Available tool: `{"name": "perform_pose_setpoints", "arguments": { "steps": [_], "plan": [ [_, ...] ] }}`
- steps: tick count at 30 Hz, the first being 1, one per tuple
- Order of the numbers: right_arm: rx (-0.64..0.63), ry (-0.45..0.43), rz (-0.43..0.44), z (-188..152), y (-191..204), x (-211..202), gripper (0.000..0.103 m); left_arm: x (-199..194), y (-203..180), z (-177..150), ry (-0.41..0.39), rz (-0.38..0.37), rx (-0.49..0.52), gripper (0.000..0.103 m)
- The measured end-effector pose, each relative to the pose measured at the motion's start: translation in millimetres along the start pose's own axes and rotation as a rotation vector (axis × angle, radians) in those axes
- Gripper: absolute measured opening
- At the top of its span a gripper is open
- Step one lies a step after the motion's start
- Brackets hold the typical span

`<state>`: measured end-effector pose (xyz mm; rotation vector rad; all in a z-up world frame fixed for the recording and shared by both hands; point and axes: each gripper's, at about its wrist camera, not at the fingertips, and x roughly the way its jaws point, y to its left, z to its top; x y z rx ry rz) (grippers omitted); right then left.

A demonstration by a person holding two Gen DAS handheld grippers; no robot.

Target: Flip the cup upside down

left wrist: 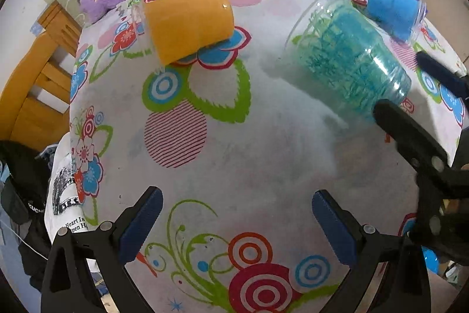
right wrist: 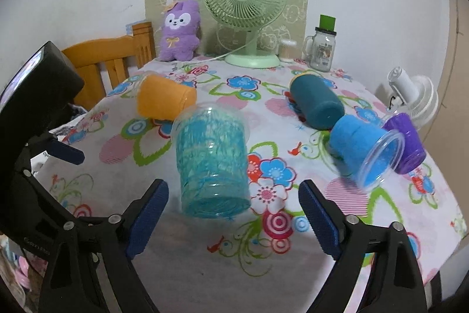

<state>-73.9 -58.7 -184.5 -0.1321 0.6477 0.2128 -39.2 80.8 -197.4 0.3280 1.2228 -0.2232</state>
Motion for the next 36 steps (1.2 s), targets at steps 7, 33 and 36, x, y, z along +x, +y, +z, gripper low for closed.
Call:
{"name": "perform_pose_setpoints", "arguments": {
  "steps": [7, 33, 36],
  "plan": [
    [0.043, 0.028, 0.045, -5, 0, 18, 0.059, 1, 3, 2, -0.024, 0.010, -0.025, 0.103],
    [-0.116, 0.332, 0.104, 118, -16, -8, 0.057, -81, 30, 37, -0.034, -0.078, -0.380, 0.103],
    [-0.153, 0.382, 0.125, 123, -13, -7, 0.057, -83, 37, 36, -0.037, -0.084, -0.420, 0.103]
  ]
}}
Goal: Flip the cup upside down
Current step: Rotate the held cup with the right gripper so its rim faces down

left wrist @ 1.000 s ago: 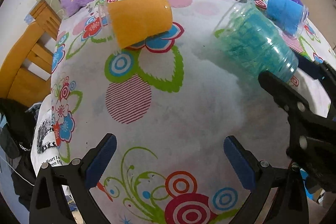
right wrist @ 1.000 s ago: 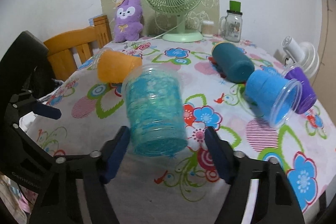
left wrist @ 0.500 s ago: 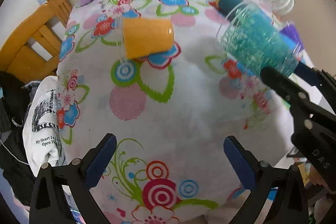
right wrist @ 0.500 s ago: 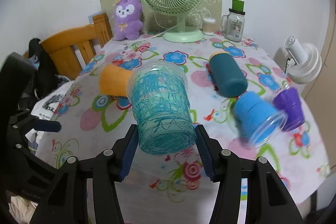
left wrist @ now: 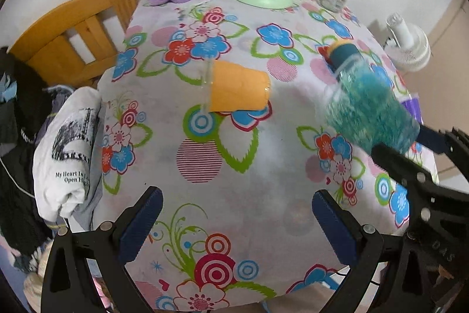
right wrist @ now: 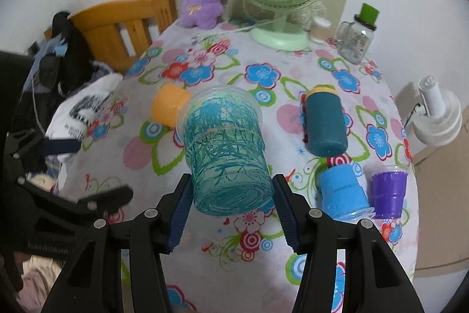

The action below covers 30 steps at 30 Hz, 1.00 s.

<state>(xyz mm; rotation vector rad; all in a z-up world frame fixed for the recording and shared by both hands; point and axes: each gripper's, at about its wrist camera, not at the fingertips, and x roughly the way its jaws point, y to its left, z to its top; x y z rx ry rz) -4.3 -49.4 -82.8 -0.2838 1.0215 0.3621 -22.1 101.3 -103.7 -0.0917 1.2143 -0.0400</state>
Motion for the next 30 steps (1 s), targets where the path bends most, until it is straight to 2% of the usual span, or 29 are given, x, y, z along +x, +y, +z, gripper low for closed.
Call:
{"name": "perform_pose_setpoints", "arguments": {
  "steps": [8, 16, 21, 30],
  "plan": [
    [-0.098, 0.123, 0.011, 9, 7, 12, 0.057, 6, 11, -2, -0.001, 0.000, -0.051, 0.103],
    [-0.082, 0.273, 0.043, 19, 7, 36, 0.057, 19, 18, -7, 0.012, -0.029, -0.085, 0.103],
    [-0.127, 0.366, 0.018, 23, 8, 50, 0.057, 25, 18, -7, 0.017, -0.050, -0.093, 0.103],
    [-0.235, 0.485, 0.001, 33, 20, 69, 0.057, 38, 27, -1, 0.022, -0.052, -0.092, 0.103]
  ]
}}
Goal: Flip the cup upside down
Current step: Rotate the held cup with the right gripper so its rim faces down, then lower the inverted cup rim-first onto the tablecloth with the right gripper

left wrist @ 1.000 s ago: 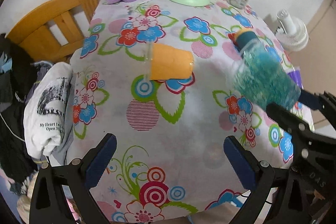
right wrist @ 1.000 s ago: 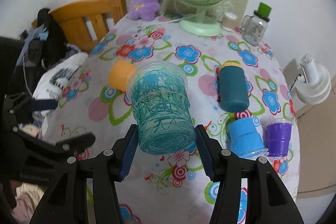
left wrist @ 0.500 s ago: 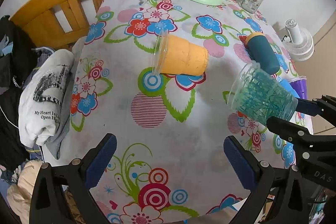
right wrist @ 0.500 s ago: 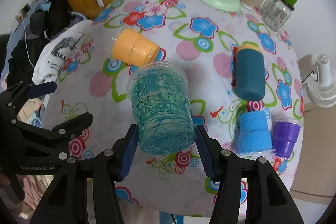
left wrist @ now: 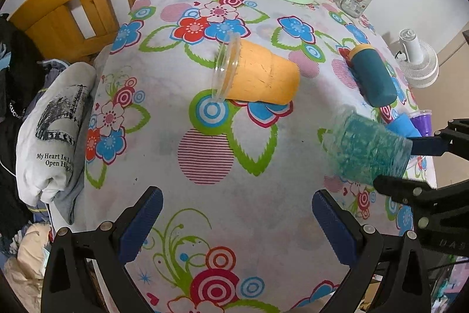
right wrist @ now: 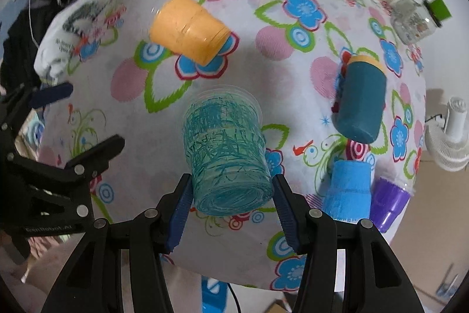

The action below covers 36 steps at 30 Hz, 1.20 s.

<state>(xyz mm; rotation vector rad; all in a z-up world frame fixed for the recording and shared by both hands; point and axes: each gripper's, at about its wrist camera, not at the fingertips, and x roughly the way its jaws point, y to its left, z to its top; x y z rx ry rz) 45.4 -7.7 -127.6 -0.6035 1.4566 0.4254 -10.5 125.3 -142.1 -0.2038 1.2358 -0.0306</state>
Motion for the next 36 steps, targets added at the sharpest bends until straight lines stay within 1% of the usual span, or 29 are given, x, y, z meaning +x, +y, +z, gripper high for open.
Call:
{"name": "perform_pose_setpoints", "arguments": {
  "steps": [4, 7, 12, 16, 20, 24, 26, 28, 30, 32, 36],
  "plan": [
    [-0.098, 0.086, 0.004, 8, 10, 10, 0.057, 5, 6, 5, 0.008, 0.006, 0.009, 0.103],
    [-0.144, 0.117, -0.015, 11, 12, 14, 0.057, 8, 11, 10, 0.018, 0.009, 0.005, 0.103],
    [-0.146, 0.118, -0.005, 28, 11, 13, 0.057, 12, 17, 18, 0.024, 0.010, -0.004, 0.103],
    [-0.155, 0.076, -0.020, 39, 18, 13, 0.058, 12, 19, 23, 0.023, 0.014, -0.002, 0.103],
    [-0.175, 0.020, -0.045, 43, 26, 14, 0.059, 13, 24, 25, 0.025, 0.043, -0.007, 0.102],
    [-0.143, -0.049, -0.044, 43, 27, 14, 0.060, 10, 31, 25, 0.024, 0.050, -0.026, 0.102],
    [-0.127, -0.093, -0.049, 41, 27, 11, 0.068, 6, 33, 25, 0.022, 0.066, -0.012, 0.102],
    [-0.098, -0.126, -0.059, 38, 25, 8, 0.087, -1, 38, 26, 0.006, 0.092, -0.010, 0.102],
    [-0.061, -0.156, -0.027, 36, 22, 3, 0.091, -6, 42, 27, 0.000, 0.091, -0.023, 0.102],
    [-0.025, -0.181, -0.005, 34, 20, -1, 0.093, -11, 47, 28, -0.002, 0.077, -0.035, 0.102],
    [0.040, -0.230, -0.002, 26, 19, -6, 0.093, -21, 48, 29, -0.017, 0.092, -0.031, 0.103]
  ]
}}
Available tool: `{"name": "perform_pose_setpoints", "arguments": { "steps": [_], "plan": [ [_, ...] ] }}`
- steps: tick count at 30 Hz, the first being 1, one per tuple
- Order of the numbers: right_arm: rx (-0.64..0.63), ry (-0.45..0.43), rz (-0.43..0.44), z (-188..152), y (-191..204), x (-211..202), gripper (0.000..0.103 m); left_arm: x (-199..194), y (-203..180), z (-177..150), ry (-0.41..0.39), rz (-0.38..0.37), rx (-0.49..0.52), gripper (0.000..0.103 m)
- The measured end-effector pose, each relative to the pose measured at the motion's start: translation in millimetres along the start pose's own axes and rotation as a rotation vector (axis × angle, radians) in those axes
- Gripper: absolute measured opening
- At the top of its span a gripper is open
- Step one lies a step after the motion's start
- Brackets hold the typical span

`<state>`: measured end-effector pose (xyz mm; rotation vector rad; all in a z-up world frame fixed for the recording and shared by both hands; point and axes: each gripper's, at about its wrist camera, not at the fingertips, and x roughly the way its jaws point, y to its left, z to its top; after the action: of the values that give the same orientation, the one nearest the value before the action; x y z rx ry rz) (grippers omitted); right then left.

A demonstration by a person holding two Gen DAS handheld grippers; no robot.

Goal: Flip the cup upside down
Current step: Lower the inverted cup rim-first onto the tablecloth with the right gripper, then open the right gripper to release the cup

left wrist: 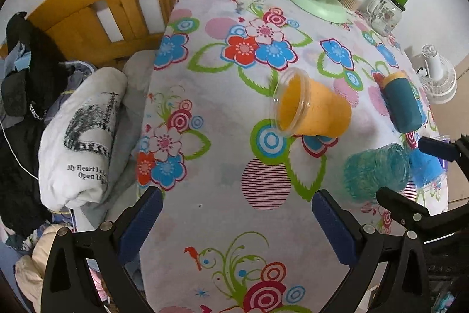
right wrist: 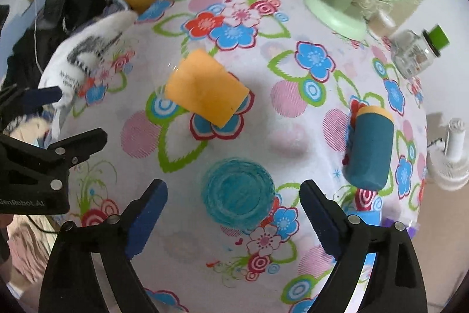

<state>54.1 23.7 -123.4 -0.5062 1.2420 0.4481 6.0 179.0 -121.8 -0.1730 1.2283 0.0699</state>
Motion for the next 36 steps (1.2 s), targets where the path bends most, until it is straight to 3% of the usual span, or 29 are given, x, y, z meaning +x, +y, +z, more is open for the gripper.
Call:
{"name": "perform_pose_setpoints", "arguments": {
  "steps": [5, 13, 17, 21, 29, 36],
  "plan": [
    [0.092, -0.043, 0.021, -12, -5, -14, 0.093, -17, 0, -1, -0.014, -0.031, -0.016, 0.103],
    [0.260, -0.154, 0.024, -35, -14, -44, 0.093, -34, -15, -7, -0.032, -0.028, 0.051, 0.103],
    [0.337, -0.200, -0.009, -46, -20, -42, 0.094, -30, -23, -11, -0.032, -0.031, 0.071, 0.103],
    [0.403, -0.212, 0.018, -57, -23, -34, 0.094, -19, -29, -18, -0.007, -0.033, 0.092, 0.103],
    [0.403, -0.293, 0.042, -82, -21, -19, 0.094, -3, -36, -35, -0.008, -0.012, 0.098, 0.103],
    [0.384, -0.309, 0.038, -100, -37, -19, 0.094, -4, -64, -43, 0.001, -0.002, 0.084, 0.103]
  ]
}}
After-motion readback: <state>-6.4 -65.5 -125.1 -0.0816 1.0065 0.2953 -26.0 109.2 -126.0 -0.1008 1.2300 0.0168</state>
